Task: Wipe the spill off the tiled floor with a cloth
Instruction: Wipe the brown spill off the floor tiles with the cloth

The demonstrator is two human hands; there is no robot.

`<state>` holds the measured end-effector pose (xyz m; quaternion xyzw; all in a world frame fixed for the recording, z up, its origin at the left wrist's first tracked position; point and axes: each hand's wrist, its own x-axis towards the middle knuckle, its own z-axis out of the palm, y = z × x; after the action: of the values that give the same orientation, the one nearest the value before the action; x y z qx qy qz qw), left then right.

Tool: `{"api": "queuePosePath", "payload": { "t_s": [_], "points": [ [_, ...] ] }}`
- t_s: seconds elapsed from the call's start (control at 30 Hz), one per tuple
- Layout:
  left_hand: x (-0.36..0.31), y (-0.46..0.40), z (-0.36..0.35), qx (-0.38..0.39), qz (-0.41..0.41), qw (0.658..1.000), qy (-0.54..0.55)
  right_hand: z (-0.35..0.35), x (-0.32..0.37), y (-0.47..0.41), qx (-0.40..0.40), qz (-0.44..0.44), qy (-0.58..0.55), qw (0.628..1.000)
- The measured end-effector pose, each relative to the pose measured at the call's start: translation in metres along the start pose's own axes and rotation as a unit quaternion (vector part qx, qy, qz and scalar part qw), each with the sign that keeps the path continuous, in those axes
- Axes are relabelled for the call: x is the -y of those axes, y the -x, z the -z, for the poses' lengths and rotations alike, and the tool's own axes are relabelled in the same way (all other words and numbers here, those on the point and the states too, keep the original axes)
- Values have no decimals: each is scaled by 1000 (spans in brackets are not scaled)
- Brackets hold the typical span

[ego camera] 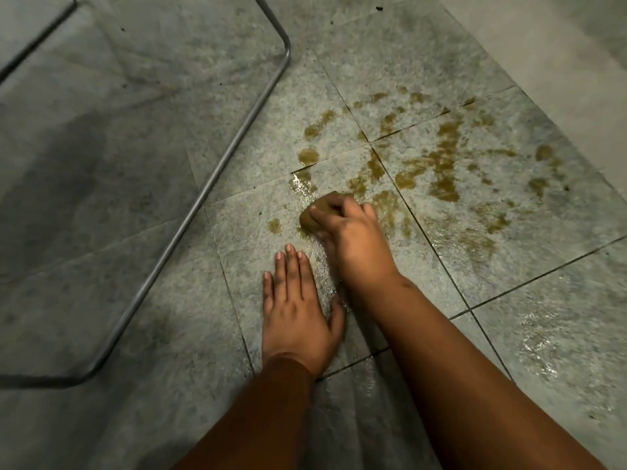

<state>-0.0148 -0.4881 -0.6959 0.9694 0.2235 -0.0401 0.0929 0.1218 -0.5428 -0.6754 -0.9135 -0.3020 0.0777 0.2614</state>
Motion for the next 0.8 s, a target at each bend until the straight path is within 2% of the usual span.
{"api": "queuePosePath", "payload": {
  "t_s": [0.23,0.43,0.57,0.8],
  "points": [
    [-1,-1,0,4,12,1000,11,21,-10,77,41,28,-19,999],
    [0,-1,-3,-3,8,1000,19,-1,2,16,16,39,-24,999],
    [-1,-2,-2,-7,13,1000,25,-9,16,-28,34,39,-2,999],
    [0,-4,-3,-5,5,1000,15,11,5,31,53,65,-52,995]
  ]
}}
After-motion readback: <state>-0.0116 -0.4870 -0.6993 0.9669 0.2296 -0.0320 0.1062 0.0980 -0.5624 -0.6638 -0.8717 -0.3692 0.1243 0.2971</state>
